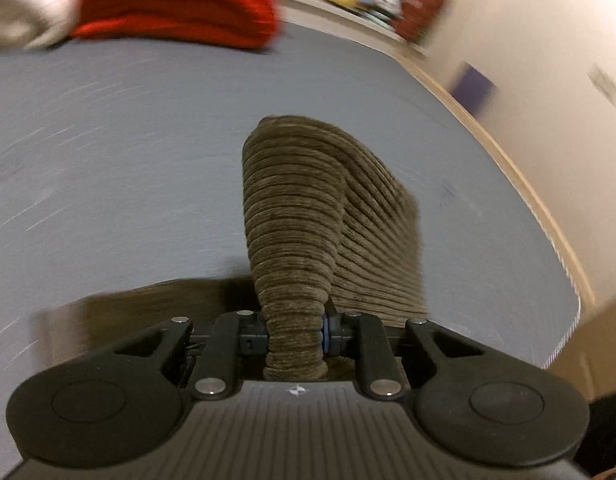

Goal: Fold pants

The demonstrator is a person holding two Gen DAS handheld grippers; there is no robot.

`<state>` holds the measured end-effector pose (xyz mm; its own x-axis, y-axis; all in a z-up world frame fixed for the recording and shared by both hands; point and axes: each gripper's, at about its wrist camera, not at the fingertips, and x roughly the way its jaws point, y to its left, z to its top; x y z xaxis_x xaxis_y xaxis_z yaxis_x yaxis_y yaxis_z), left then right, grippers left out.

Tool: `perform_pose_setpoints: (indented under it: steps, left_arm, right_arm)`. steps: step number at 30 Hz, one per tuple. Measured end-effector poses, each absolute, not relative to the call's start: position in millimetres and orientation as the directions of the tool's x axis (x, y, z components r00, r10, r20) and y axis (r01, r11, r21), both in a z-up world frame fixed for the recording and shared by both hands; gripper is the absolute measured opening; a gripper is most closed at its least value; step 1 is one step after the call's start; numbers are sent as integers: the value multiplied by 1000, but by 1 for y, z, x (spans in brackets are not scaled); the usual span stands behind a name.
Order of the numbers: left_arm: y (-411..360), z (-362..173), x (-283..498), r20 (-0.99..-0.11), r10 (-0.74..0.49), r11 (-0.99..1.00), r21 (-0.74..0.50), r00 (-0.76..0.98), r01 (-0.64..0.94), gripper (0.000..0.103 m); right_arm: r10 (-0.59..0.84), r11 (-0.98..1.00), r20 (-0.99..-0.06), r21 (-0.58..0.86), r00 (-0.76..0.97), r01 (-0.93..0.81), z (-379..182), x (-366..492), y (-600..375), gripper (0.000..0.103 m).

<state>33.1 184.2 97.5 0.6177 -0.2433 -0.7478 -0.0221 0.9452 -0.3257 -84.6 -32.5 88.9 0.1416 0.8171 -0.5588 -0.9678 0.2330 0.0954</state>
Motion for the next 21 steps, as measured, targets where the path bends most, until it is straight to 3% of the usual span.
perform_pose_setpoints:
  steps: [2,4,7,8,9,12,15,21]
  left_arm:
    - [227,97,19,-756,-197,943,-321,625,-91,24]
    - [265,92,8,-774,-149,933,-317,616,-173,30]
    - [310,77,-1,-811,-84,897,-315,579,-311,68]
    - [322,70,0,-818,-74,888,-315,570,-336,87]
    - [331,65,2,-820,-91,880,-332,565,-340,93]
    - [347,48,9,-813,-218,838,-439,540,-323,95]
    - [353,27,15,-818,-277,832,-467,504,-299,101]
    - [344,-17,28,-813,-353,819,-508,463,-267,100]
  right_arm:
    - [842,232,-523,124,136,-965,96,-74,-33,23]
    - [852,299,-492,176,179,-938,101,-49,-34,31]
    - [815,470,-487,241,313,-849,97,-10,-31,64]
    - [789,528,-500,256,357,-810,89,-1,-33,78]
    - [750,597,-526,277,401,-753,82,16,-34,81]
    - [664,719,-633,391,399,-575,48,64,-35,81]
    - [638,755,-709,501,301,-423,9,101,-28,81]
    - [692,710,-706,626,150,-324,-31,134,-9,87]
